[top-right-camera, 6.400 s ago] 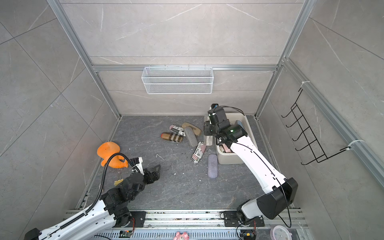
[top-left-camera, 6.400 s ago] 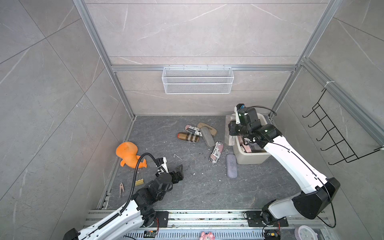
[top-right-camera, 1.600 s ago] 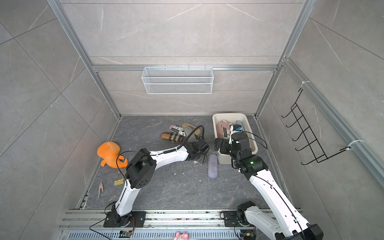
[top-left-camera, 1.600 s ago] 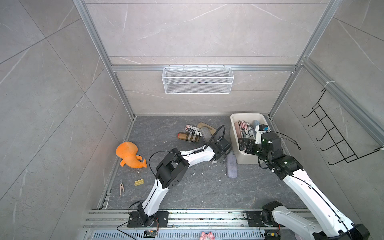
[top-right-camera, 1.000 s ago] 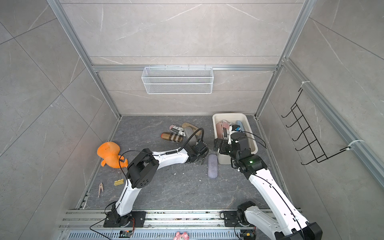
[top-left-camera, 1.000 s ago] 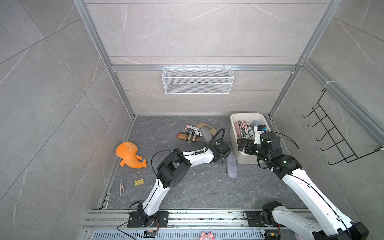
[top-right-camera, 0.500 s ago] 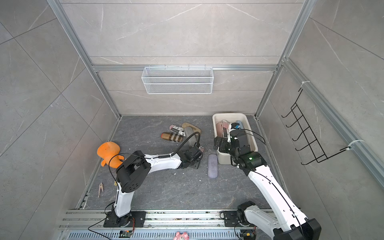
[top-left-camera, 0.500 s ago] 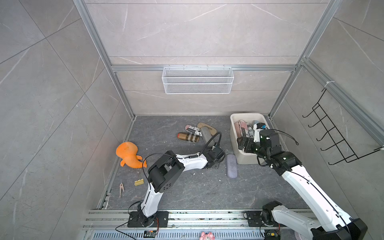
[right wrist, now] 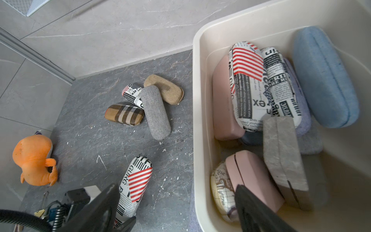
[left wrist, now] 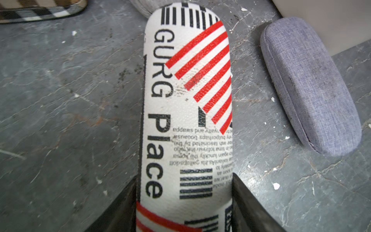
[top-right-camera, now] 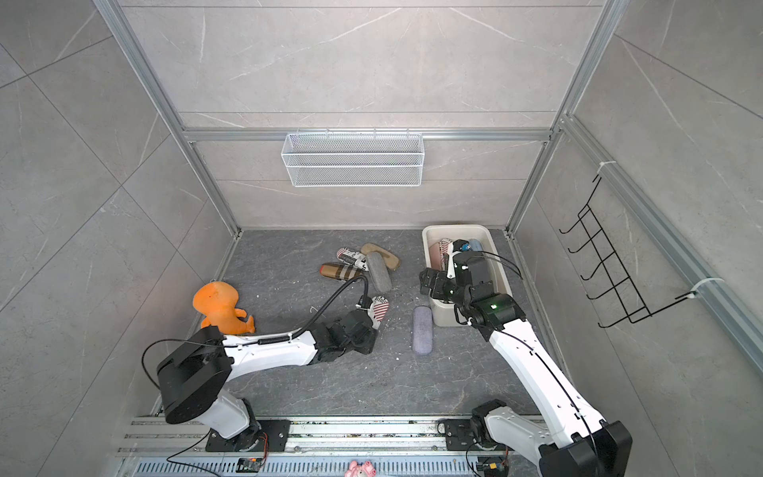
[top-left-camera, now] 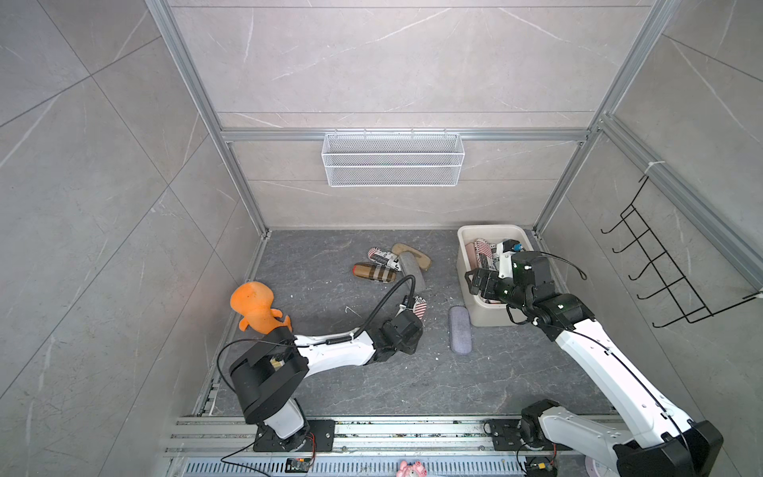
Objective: Put the glasses cases into the storage boxes
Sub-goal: Pick up the glasses case at the center of the board.
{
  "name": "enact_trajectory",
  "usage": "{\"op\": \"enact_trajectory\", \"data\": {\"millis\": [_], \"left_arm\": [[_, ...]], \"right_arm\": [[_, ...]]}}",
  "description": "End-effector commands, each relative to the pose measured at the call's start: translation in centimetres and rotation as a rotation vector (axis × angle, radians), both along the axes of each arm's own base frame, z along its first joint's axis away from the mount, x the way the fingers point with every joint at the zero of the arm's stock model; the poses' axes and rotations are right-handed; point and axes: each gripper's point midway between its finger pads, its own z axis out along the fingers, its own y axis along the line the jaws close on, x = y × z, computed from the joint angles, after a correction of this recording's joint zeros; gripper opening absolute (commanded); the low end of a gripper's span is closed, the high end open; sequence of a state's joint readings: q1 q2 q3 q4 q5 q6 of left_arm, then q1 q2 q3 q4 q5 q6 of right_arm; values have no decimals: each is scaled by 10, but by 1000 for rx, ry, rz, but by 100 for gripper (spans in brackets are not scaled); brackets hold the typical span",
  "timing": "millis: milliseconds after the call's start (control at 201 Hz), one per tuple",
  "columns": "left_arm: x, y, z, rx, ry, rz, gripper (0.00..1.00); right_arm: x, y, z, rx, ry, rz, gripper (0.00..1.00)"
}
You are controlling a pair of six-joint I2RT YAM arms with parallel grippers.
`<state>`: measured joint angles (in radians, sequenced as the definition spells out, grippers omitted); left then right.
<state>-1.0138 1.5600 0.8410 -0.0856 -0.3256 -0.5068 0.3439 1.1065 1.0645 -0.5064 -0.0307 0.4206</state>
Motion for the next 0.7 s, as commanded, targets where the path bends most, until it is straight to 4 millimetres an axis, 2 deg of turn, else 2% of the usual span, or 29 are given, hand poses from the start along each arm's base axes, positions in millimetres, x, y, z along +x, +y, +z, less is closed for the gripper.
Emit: {"op": "enact_trajectory", "data": {"millis": [0,164,309,483,693], "left_arm": [[14,7,49,-155,-143,90,55],[17,30,88,-315,-278,141,55],[19,41,112,-530,-291,145,56],[22,44,132,-660,-285,116,56],[19,39,143,-702,-282,81,56]], "right_arm": [[-1,26,7,70,12,84,91],[-4,68,12,111,15,182,91],[-11,119,16,145,21,307,91],[-14,173,9,194,49,416,85],[-12,217,2,207,58,478,79]]}}
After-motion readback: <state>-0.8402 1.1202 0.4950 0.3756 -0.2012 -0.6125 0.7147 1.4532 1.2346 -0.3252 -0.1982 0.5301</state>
